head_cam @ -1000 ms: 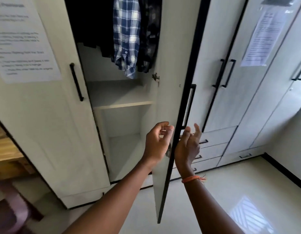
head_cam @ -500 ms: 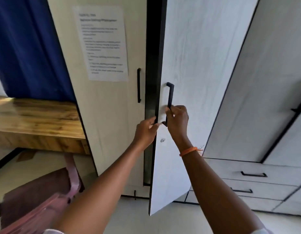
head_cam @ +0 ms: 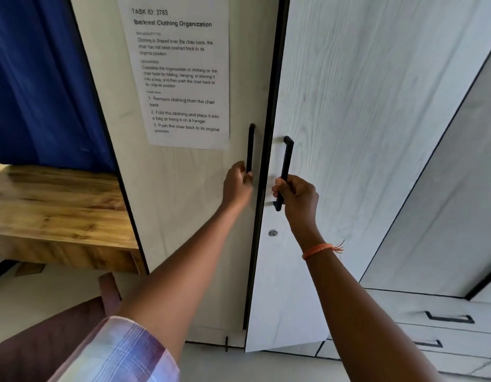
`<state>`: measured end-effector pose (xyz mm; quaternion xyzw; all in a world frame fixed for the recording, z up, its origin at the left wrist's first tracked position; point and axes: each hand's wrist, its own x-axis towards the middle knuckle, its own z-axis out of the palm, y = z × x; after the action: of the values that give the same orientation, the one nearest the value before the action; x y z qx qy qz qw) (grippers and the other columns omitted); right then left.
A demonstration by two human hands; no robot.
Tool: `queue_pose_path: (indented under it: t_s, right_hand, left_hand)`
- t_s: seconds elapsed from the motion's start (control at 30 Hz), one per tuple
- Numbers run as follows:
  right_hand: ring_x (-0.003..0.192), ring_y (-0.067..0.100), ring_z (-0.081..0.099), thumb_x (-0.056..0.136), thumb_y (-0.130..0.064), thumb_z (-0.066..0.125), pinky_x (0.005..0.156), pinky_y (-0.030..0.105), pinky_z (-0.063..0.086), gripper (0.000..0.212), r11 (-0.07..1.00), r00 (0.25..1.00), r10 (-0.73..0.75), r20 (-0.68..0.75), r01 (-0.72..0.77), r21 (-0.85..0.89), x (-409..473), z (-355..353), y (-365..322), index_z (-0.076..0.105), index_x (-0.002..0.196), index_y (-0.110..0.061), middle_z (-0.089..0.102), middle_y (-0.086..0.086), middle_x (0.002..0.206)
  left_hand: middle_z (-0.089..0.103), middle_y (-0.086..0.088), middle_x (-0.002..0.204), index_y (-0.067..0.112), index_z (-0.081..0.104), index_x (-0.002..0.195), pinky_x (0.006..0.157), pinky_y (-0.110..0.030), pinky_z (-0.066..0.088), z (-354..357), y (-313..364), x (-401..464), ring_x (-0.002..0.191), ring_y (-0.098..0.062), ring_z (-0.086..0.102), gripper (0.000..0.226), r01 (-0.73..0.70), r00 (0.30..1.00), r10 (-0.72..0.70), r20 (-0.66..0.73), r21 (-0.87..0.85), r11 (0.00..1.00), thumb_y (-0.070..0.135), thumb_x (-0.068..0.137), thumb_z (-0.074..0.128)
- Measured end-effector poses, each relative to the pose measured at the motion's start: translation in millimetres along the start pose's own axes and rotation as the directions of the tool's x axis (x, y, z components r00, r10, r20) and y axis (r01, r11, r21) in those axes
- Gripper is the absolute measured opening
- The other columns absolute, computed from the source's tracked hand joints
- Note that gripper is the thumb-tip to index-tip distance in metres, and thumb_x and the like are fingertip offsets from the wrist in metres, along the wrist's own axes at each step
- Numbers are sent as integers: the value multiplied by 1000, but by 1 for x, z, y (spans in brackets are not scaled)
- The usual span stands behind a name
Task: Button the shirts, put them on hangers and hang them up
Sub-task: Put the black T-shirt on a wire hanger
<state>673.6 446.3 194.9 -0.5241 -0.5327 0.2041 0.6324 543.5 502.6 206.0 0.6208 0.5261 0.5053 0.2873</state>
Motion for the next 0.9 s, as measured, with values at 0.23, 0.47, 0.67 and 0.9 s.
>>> queue_pose_path:
  t_s: [0.23,0.47,0.67,0.9]
  right_hand:
    - [59,20,61,96,-15,62,58,43,57,21,1000,999,-3,-45,1,-31,22,18,9,70,82,-2,68,12,72]
    - [57,14,60,97,-17,62,54,28,54,22,999,998,-28,-51,26,-44,27,20,15,70,81,-5,69,9,71]
    - [64,21,67,95,-19,65,61,38,58,20,999,999,-30,-18,29,-28,38,20,19,73,81,-6,70,4,70]
    - [66,30,67,93,-18,67,56,36,57,21,999,1000,-20,17,21,-37,60,24,22,73,81,-3,70,10,69]
  left_hand:
    - [70,-5,90,16,65,104,76,-33,52,5,-23,29,79,-17,63,19,-58,997,64,49,-129,990,12,99,48]
    - [70,0,77,7,70,101,67,-17,50,-6,-35,8,71,-9,63,18,-141,990,138,-29,-173,975,10,98,52]
    - [72,-2,75,24,73,90,80,-46,58,-7,-30,13,73,-22,67,18,-89,996,88,-11,-188,978,14,93,58]
    - [74,-2,82,20,73,95,85,-50,57,4,-33,35,84,-22,70,15,-59,998,56,-20,-150,987,14,93,60]
